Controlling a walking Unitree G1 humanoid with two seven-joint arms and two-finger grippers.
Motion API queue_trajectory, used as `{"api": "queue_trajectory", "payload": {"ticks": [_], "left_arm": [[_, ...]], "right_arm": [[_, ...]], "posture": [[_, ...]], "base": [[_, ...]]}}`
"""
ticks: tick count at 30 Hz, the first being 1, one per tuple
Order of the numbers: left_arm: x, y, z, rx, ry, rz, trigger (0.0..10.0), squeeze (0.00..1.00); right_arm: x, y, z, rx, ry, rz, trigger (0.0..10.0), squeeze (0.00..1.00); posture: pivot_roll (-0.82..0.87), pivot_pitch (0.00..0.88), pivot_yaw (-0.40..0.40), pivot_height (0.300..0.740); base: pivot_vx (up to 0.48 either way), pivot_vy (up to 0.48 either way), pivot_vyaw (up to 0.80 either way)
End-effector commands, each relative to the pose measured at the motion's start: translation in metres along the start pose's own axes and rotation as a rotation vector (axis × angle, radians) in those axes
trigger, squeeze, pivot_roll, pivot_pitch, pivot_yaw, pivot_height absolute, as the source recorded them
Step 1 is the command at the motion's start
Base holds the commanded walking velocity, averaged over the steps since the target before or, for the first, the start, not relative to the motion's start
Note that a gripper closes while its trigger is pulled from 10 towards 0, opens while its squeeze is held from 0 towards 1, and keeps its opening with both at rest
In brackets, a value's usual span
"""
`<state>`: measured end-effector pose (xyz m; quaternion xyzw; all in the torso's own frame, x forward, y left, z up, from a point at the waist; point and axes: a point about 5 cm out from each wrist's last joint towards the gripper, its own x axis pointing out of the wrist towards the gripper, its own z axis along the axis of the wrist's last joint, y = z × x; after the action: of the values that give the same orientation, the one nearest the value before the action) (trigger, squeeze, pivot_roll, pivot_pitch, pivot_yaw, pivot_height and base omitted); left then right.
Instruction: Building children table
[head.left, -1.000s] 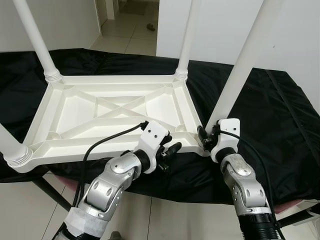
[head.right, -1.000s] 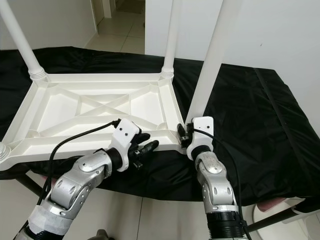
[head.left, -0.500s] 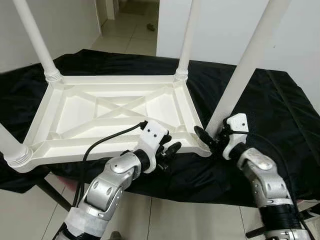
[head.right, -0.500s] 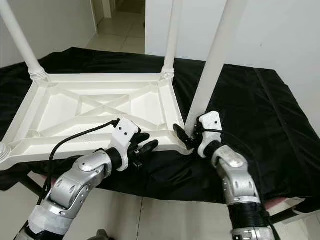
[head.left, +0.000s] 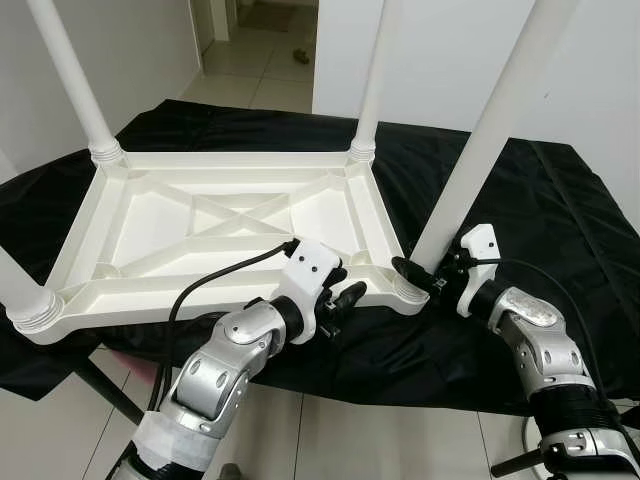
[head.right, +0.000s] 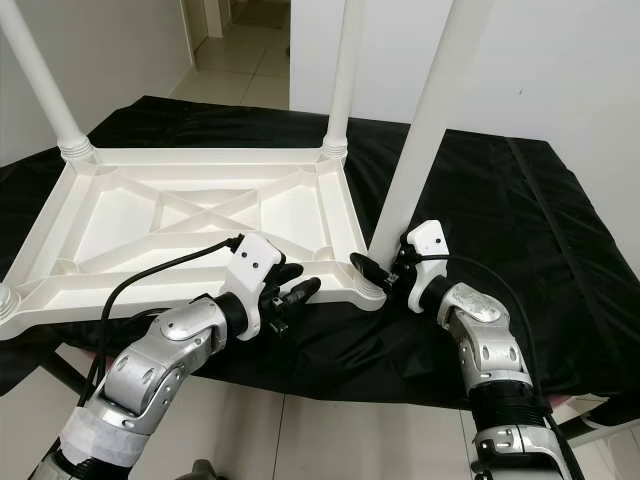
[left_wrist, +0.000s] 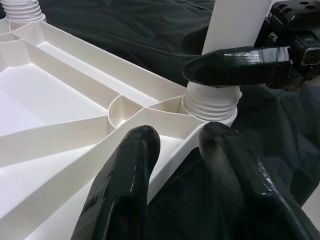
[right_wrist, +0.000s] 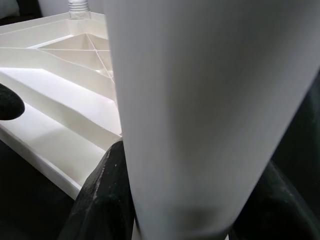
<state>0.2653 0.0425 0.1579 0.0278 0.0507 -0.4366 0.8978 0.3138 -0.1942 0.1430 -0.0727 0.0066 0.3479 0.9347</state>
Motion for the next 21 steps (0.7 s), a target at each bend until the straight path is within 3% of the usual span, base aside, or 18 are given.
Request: {"api": "queue_trajectory", "payload": {"ticks": [1,4,10,16,19,21], "left_arm": [[0.001,-0.001,0.000,0.007,0.005,0.001,10.0,0.00],[0.002,-0.002,0.000,0.006,0.006,0.002,10.0,0.00],[0.001,-0.003,-0.002,0.006,0.008,-0.001,10.0,0.00],[0.006,-0.004,0.003,0.011,-0.004,-0.014,10.0,0.00],[0.006,-0.004,0.004,0.010,-0.006,-0.015,10.0,0.00],[0.007,-0.004,0.004,0.011,-0.007,-0.020,10.0,0.00]], "right_arm": [[0.003,0.007,-0.017,0.043,0.056,-0.027,0.0,0.00],[0.005,0.011,-0.020,0.025,0.065,-0.135,0.0,0.00],[0.009,0.028,-0.022,0.086,0.059,-0.295,0.0,0.00],[0.010,0.049,-0.020,0.119,0.101,-0.610,0.0,0.00],[0.010,0.052,-0.019,0.124,0.103,-0.641,0.0,0.00],[0.009,0.058,-0.018,0.144,0.113,-0.731,0.0,0.00]], "posture": [[0.02,0.000,-0.023,0.740],[0.02,0.000,-0.030,0.740],[0.01,0.000,-0.033,0.740],[0.01,0.000,-0.033,0.740],[0.01,0.000,-0.033,0.740],[0.00,0.000,-0.037,0.740]], "base": [[0.000,0.000,0.00],[0.000,0.000,0.00],[0.000,0.000,0.00],[0.000,0.000,0.00],[0.000,0.000,0.00],[0.000,0.000,0.00]]}}
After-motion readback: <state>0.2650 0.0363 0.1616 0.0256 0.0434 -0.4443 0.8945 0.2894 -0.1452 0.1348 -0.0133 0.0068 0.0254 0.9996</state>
